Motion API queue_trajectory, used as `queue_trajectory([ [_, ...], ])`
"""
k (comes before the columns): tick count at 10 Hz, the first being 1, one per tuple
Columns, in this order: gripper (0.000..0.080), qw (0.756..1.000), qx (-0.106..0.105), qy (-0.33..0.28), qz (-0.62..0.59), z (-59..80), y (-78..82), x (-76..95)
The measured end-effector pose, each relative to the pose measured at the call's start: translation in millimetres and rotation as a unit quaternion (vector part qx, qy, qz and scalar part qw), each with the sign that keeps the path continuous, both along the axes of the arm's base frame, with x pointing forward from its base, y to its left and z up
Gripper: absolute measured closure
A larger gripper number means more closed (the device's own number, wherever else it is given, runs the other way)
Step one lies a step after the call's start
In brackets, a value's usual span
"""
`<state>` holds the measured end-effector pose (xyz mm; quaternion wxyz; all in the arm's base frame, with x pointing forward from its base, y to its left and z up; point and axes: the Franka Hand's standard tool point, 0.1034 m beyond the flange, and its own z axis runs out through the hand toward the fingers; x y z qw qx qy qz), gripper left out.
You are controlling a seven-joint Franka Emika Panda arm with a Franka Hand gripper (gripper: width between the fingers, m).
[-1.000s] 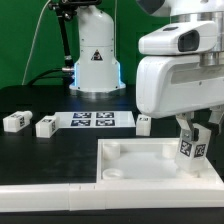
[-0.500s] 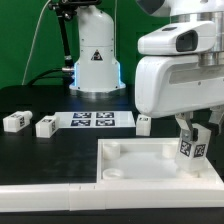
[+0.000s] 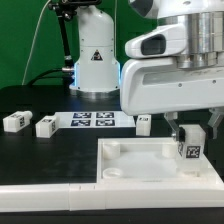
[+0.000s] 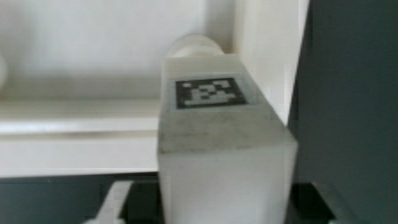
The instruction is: Assemble one leg
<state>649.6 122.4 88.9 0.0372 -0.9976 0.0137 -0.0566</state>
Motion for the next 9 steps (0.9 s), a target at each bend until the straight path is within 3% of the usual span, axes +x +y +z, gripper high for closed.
queue_trajectory([
  [2, 0.0506, 0.994, 0.015, 0.003, -0.106, -0.5, -4.6, 0.5],
  [4, 0.0506, 0.968, 0.027, 0.006, -0.249, -0.7, -8.5, -3.6],
  [9, 0.0505, 0.899, 0.04, 0.015, -0.436, -1.2, -13.1, -4.2],
])
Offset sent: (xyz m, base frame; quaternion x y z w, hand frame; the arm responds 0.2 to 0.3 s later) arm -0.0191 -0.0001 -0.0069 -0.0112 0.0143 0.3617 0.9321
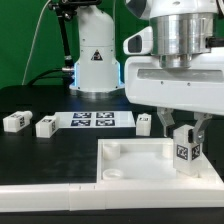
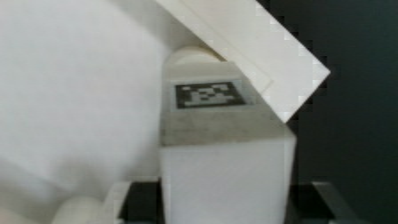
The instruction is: Assemble one leg
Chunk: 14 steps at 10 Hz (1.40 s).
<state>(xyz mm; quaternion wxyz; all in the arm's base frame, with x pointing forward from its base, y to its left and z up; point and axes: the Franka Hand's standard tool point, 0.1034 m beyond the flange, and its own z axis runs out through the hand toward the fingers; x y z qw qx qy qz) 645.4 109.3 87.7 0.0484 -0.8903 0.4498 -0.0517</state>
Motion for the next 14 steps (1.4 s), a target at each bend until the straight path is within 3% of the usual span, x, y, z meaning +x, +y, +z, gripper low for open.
queue_trajectory([
  [1, 0.0505, 1.0, 0.006, 0.001, -0.01, -0.1, 3.5, -0.5],
  [2, 0.0299, 1.0, 0.005, 0.0, 0.003, -0.2, 4.4, -0.7],
  [3, 0.0299, 1.0, 0.003, 0.0, 0.023, -0.2, 5.5, -0.8],
  [4, 0.0177, 0.999, 0.0, -0.001, 0.052, -0.2, 10.4, -1.8],
  [6, 0.0158, 0.987, -0.015, -0.004, 0.162, -0.5, 11.5, -2.5],
  [8, 0.0151, 0.96, -0.031, -0.01, 0.278, -0.5, 13.0, -2.8],
  [11, 0.015, 0.898, -0.053, -0.017, 0.437, -0.7, 12.8, -2.9],
  [14, 0.015, 0.82, -0.074, -0.021, 0.567, -1.7, 12.7, -4.0],
])
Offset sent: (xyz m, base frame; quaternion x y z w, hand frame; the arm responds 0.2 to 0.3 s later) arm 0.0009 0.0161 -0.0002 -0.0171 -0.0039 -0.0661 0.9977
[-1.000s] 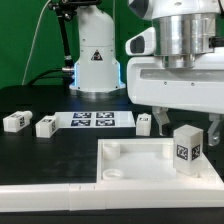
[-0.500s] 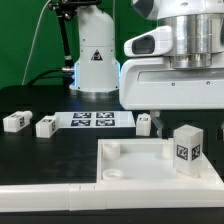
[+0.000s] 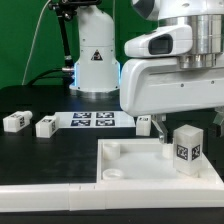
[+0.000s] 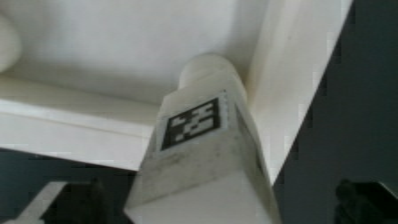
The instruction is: Assemble one leg
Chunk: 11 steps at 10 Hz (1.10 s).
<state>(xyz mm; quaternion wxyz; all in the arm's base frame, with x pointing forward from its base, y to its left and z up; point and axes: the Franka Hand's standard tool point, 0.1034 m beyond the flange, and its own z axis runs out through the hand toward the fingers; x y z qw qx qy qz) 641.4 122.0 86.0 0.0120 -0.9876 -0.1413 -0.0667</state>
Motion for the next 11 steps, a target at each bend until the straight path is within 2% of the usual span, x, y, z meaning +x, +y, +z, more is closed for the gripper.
queue_trajectory([
  [1, 0.015, 0.998, -0.008, -0.005, 0.055, 0.6, -0.8, 1.2],
  [4, 0.016, 0.998, -0.009, -0.008, 0.066, 1.1, -1.0, 2.1],
  [6, 0.0506, 0.999, -0.006, -0.007, 0.043, 1.1, -0.8, 2.2],
  [8, 0.0507, 1.0, -0.002, -0.006, 0.014, 1.1, -0.7, 2.1],
  [11, 0.0507, 0.991, 0.02, -0.011, -0.131, 0.5, -0.9, 3.4],
])
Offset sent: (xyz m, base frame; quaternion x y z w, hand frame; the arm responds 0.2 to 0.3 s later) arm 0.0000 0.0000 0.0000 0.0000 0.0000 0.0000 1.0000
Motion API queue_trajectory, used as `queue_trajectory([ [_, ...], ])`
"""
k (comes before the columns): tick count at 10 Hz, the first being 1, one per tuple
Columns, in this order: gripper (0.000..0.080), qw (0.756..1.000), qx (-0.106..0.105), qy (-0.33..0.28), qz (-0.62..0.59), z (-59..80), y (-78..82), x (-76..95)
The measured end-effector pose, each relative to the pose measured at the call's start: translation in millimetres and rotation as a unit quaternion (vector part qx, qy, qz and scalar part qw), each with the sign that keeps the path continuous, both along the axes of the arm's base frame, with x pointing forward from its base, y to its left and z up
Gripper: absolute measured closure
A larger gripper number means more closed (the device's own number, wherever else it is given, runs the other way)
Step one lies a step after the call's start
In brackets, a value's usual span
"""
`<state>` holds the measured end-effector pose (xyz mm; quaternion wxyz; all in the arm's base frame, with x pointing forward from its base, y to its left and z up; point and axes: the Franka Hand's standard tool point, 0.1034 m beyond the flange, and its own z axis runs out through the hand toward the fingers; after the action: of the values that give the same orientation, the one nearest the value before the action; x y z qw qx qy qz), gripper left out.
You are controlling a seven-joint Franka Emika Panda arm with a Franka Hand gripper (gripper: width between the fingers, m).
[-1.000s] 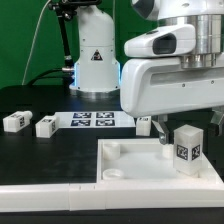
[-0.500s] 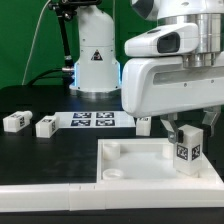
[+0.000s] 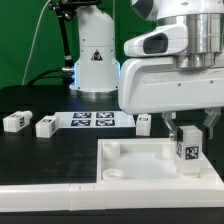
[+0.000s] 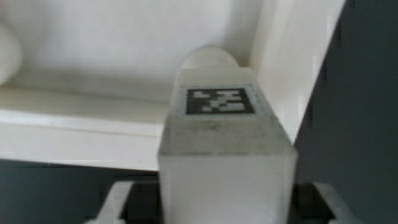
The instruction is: Assemble one leg
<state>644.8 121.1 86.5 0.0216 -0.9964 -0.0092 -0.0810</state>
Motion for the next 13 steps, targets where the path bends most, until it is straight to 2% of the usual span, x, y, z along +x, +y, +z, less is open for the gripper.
queue_trajectory([
  [2, 0.0507, 0.987, 0.023, 0.005, -0.158, -1.1, -3.8, -0.2],
  [4, 0.0506, 0.959, 0.042, -0.001, -0.281, -2.0, -7.1, 0.2],
  [5, 0.0506, 0.937, 0.049, -0.002, -0.346, -1.9, -9.2, -0.5],
  [6, 0.0506, 0.928, 0.049, -0.001, -0.368, -1.9, -9.4, -0.9],
  [11, 0.0506, 0.824, 0.073, 0.014, -0.561, -2.4, -12.2, -5.9],
  [12, 0.0506, 0.816, 0.076, 0.016, -0.573, -2.6, -11.9, -6.3],
  [13, 0.0506, 0.784, 0.084, 0.021, -0.615, -2.8, -13.0, -7.4],
])
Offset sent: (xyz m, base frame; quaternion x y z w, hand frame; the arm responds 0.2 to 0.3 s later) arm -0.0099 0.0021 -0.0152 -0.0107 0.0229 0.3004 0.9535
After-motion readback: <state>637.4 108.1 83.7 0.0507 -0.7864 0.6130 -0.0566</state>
